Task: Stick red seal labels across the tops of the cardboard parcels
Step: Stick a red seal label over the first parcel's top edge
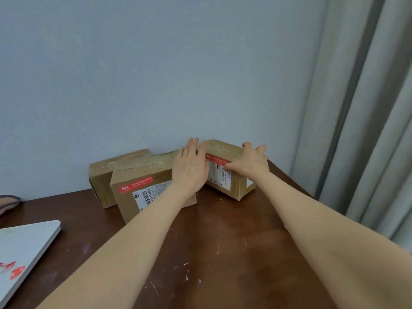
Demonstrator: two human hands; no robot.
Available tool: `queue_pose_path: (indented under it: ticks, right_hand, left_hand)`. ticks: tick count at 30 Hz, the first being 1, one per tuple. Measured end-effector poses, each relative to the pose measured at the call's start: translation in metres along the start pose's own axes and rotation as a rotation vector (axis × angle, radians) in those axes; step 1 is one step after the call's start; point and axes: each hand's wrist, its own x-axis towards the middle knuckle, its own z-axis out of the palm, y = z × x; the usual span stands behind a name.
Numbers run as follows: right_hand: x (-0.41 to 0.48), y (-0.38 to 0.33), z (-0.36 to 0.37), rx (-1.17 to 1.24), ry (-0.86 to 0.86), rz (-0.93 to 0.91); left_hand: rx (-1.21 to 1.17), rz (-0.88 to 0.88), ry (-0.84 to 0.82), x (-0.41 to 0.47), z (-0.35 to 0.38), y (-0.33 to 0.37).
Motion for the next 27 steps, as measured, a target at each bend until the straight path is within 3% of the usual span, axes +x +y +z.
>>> queue_pose_path:
  ticks: [12, 17, 22, 27]
  right_hand:
    - [-0.065, -0.013, -0.074, 0.082, 0.18, -0.013]
    - [-0.105, -0.02, -0.094, 0.128, 0.151, -0.071]
    - [-0.145, -0.016, -0.098, 0.171, 0.06, -0.105]
    - [-0.175, -0.005, -0.089, 0.306, -0.089, -0.126]
  left_hand:
    - [-0.192, -0.114, 0.106, -0.032, -0.073, 0.001]
    - [-0.281, -0.152, 0.174, -0.058, -0.105, 0.002]
    - [-0.317, -0.075, 0.234, -0.091, -0.128, 0.001]
    - [-0.35, -0.021, 0.156, -0.119, -0.135, 0.007]
